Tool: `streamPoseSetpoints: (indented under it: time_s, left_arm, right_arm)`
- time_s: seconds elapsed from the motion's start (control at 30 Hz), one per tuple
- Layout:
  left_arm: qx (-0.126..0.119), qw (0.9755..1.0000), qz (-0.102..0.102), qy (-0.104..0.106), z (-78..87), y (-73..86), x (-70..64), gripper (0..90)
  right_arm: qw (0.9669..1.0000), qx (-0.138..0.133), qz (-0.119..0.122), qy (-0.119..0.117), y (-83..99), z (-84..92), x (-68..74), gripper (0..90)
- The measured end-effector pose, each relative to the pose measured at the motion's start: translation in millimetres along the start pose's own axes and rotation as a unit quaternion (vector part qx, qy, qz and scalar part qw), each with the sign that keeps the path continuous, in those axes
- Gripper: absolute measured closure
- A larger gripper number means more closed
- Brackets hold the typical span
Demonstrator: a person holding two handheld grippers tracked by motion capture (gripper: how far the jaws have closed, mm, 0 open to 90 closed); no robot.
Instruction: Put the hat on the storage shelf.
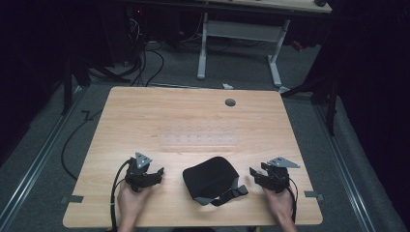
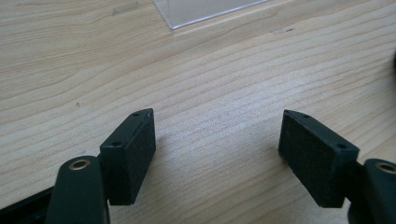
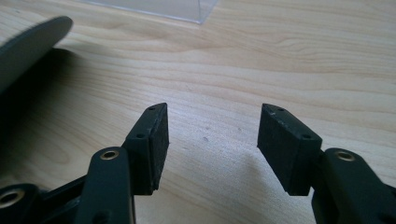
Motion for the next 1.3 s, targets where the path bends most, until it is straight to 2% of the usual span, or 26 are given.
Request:
streamPoseSetpoints:
  time_s: [0.23,0.33,0.43,0.67,0.83,1.1,1.23,1.3]
  left_arm:
    - [0.000,1.0000,0.000,0.000,0.1,0.0,0.0,27.7]
    - [0.000,1.0000,0.000,0.000,0.1,0.1,0.0,27.7]
    - [0.000,1.0000,0.000,0.000,0.0,0.0,0.0,27.7]
    - [0.000,1.0000,-0.001,0.000,0.0,0.0,0.1,27.7]
    - [0.000,1.0000,0.000,0.000,0.1,0.0,0.0,27.7]
    - [0.000,1.0000,0.000,0.000,0.1,0.1,-0.1,27.6]
    - [0.000,1.0000,0.000,0.000,0.1,0.1,-0.1,27.6]
    - [0.000,1.0000,0.000,0.000,0.1,0.1,0.0,27.6]
  right_arm:
    - [0.9993,-0.025,-0.002,-0.027,-5.4,14.4,6.3,45.5]
    - [0.9984,-0.037,0.006,-0.042,-10.7,22.8,15.6,45.7]
    - [0.9982,-0.036,0.013,-0.045,-13.9,25.7,20.1,45.7]
    - [0.9954,-0.050,0.036,-0.073,-25.1,34.3,38.8,45.7]
    - [0.9918,-0.058,0.048,-0.104,-32.0,37.4,55.2,45.6]
    - [0.9890,-0.052,0.070,-0.119,-36.5,30.1,70.0,45.3]
    - [0.9895,-0.045,0.070,-0.118,-36.9,23.9,72.0,45.3]
    - [0.9890,-0.043,0.067,-0.125,-36.5,19.2,73.4,45.3]
Point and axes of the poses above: each handheld gripper's, and its own axes: z roughly backward along the jaws, y roughly out of its underside, x roughly to its left, the point moved 5 cm from there along -z, roughly forward along the jaws, and after that the axes turned 7 degrees about z, right-handed, at the moved point
